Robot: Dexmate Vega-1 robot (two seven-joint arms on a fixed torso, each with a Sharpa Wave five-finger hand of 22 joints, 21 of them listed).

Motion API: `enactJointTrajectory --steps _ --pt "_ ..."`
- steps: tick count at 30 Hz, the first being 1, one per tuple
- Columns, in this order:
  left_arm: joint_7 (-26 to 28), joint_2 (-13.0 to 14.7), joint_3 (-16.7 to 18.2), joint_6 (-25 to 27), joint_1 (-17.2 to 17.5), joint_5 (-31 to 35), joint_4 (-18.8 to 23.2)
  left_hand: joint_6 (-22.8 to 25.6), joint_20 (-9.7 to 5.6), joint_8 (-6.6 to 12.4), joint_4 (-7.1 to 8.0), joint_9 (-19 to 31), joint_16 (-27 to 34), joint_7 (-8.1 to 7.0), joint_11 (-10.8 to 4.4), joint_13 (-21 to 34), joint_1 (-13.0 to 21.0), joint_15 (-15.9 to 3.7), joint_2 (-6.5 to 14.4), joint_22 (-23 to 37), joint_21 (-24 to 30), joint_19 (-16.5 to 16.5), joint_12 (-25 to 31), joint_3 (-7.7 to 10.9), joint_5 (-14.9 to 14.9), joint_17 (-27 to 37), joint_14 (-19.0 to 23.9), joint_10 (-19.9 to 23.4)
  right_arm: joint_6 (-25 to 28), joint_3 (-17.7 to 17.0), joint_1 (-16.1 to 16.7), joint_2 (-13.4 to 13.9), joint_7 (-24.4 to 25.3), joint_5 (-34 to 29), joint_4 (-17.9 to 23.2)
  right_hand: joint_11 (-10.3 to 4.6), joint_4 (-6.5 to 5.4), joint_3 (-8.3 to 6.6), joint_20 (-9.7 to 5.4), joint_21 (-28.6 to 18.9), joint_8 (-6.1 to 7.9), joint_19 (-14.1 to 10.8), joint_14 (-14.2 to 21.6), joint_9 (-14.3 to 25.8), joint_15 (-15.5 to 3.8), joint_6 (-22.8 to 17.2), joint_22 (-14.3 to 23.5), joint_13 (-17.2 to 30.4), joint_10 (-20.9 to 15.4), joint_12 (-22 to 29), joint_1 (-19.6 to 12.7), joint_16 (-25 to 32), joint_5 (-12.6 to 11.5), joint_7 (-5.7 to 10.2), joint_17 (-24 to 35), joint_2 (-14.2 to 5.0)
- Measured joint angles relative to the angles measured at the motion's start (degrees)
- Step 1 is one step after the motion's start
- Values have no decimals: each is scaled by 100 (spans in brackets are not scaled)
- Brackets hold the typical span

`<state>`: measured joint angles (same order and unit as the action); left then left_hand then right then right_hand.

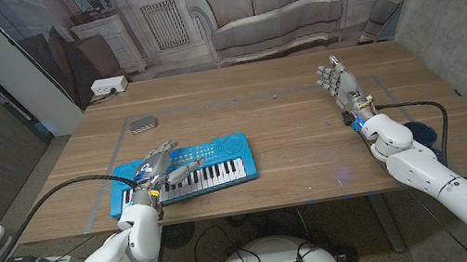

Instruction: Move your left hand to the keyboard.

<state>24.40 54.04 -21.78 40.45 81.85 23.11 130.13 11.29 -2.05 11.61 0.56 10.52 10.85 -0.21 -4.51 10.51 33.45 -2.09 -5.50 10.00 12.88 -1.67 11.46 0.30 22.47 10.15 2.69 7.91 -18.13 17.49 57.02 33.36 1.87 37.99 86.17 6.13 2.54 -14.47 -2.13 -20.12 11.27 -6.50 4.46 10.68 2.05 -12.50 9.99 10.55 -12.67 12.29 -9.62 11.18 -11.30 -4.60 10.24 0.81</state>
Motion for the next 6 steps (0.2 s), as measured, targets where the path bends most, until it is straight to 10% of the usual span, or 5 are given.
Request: enactJointTrajectory --steps 6 --pt "42 51 -56 18 -41 -61 -6 0 0 0 0 0 0 0 0 0 16 0 16 0 0 0 0 0 0 0 0 0 11 -18 29 22 33 -11 51 0 0 0 0 0 0 0 23 0 23 0 0 0 0 0 0 0 0 0 0 0"
